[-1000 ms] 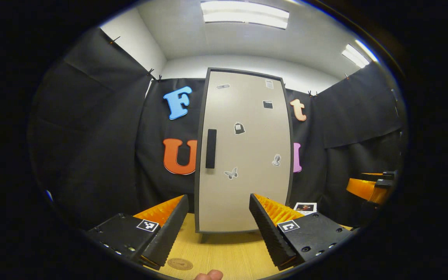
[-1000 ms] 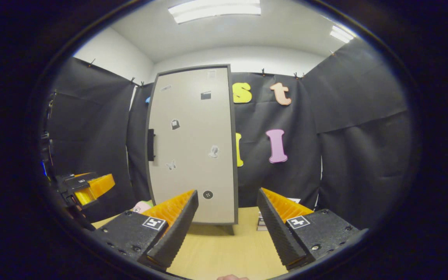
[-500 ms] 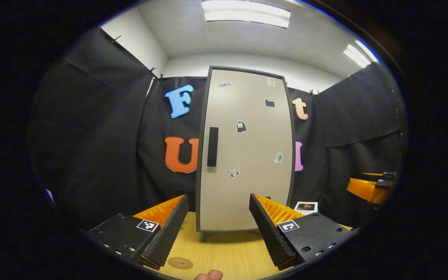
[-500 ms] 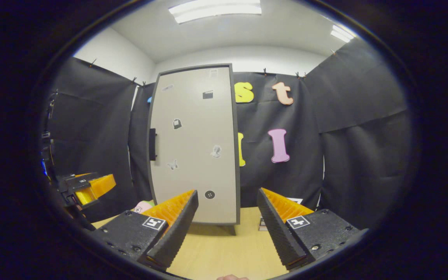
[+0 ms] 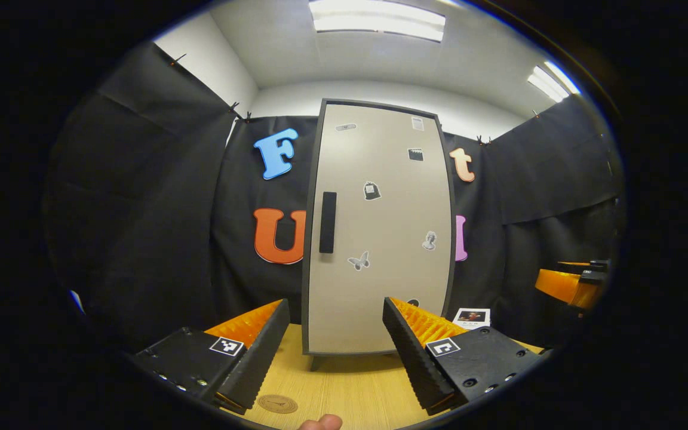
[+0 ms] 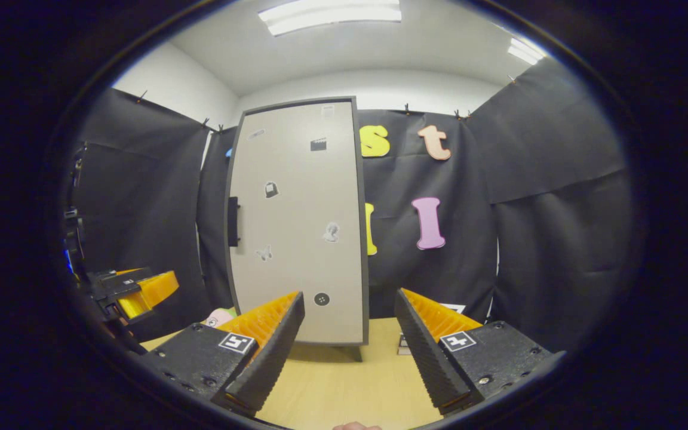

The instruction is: Open the cabinet door with the right hand, grasp the bottle in the cabinet with the left hand and place it on the coaster, then close the cabinet door with the right hand.

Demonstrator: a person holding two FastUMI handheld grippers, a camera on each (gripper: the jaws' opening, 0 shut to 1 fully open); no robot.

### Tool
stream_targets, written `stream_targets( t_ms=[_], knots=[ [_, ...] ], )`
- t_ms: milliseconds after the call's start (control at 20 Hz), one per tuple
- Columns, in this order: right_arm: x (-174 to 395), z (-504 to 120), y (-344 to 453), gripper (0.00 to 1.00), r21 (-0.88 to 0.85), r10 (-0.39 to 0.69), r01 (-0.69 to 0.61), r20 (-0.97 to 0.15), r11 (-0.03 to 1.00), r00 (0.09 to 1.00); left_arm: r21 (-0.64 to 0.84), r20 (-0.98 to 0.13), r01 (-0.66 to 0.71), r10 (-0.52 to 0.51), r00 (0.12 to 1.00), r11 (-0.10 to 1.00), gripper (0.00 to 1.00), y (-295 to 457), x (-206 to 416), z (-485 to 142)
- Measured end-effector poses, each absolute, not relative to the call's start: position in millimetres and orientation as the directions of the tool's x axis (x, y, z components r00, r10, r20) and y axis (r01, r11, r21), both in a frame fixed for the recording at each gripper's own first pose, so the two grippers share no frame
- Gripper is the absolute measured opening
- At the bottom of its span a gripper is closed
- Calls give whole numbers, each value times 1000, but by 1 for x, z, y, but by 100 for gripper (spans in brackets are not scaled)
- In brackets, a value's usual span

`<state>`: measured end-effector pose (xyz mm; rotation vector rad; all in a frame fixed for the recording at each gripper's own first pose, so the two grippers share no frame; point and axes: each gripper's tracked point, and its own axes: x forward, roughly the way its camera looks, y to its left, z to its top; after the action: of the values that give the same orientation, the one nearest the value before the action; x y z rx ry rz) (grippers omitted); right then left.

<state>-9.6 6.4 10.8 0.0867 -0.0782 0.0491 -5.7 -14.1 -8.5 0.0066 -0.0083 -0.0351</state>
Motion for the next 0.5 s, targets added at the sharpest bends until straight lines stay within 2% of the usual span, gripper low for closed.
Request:
stream_targets(
  t_ms=[500],
  knots=[
    [-4,11,12,98,68,62,-67,80,995,995,13,10,48,-48,999,999,95,-18,-6,-12]
  ],
)
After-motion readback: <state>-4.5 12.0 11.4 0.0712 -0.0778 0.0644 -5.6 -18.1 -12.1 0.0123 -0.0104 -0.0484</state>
